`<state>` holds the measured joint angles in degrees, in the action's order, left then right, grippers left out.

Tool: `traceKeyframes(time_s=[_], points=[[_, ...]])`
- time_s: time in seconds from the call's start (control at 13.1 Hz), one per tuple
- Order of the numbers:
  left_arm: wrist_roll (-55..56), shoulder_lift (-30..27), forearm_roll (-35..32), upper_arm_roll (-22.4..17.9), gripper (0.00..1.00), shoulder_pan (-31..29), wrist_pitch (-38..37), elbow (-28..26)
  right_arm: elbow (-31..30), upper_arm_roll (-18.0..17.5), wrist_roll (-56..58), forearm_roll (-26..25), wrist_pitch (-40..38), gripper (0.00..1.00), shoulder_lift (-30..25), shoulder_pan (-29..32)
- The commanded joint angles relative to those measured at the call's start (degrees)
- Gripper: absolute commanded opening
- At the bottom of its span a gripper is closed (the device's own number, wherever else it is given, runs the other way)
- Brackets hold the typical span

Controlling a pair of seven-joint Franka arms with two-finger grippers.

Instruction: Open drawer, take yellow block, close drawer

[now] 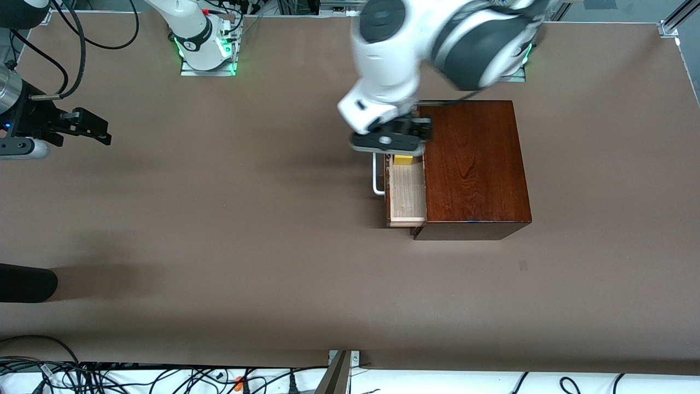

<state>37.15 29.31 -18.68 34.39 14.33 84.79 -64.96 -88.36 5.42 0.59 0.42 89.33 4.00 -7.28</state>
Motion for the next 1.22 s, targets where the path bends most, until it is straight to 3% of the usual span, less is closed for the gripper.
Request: traceKeyframes(time_s=[0.0,0.31,0.38,0.53,0.76,0.99,1.14], points=[[-9.1,-4.9,5.1,0.4,1.0,-8.3,-2.2,-0.1,0.7,-0.7,0.0,1.1,-1.2,1.0,-0.3,-0.4],[-21.1,-7.9,7.4,0.4,1.0,-19.0,-7.3,-0.1,1.6,-4.4,0.5,1.3,-0.6,1.0,0.9,-1.6],[-23.7,-9.3,9.3,-0.3,1.0,-21.1,-7.4,-0.4,1.7,-4.7,0.5,3.3,-1.0,1.0,2.1,-2.5],[-29.6,-14.6,12.4,-7.8,1.0,-20.4,-6.4,-5.4,1.4,-5.3,0.5,8.5,-1.3,1.0,5.0,-5.6],[-39.8,-24.8,19.5,-28.6,1.0,-10.8,1.8,-18.4,1.7,-5.5,0.5,9.3,-0.3,1.0,6.9,-15.6],[-41.5,-33.0,19.1,-35.1,1.0,-9.4,13.0,-33.9,2.3,-5.5,0.7,8.6,2.1,1.0,9.6,-26.5],[-41.4,-32.6,19.1,-36.0,1.0,-9.7,12.6,-34.5,4.5,-5.5,3.2,7.8,8.0,1.0,13.5,-32.5]])
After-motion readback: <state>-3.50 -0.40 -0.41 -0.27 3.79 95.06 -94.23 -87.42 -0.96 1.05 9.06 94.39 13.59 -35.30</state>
